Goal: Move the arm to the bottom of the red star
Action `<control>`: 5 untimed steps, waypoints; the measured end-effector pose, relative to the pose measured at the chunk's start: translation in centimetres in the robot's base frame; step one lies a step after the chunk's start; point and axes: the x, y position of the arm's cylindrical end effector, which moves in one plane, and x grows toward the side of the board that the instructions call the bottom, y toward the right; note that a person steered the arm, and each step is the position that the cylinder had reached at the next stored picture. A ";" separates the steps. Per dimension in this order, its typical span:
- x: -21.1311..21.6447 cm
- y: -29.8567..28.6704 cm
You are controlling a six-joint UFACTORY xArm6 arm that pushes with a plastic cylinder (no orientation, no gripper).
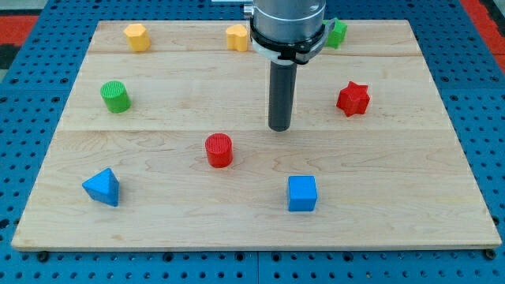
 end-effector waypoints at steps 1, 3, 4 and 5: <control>0.0 0.0; 0.0 0.2; 0.1 0.6; 1.5 4.7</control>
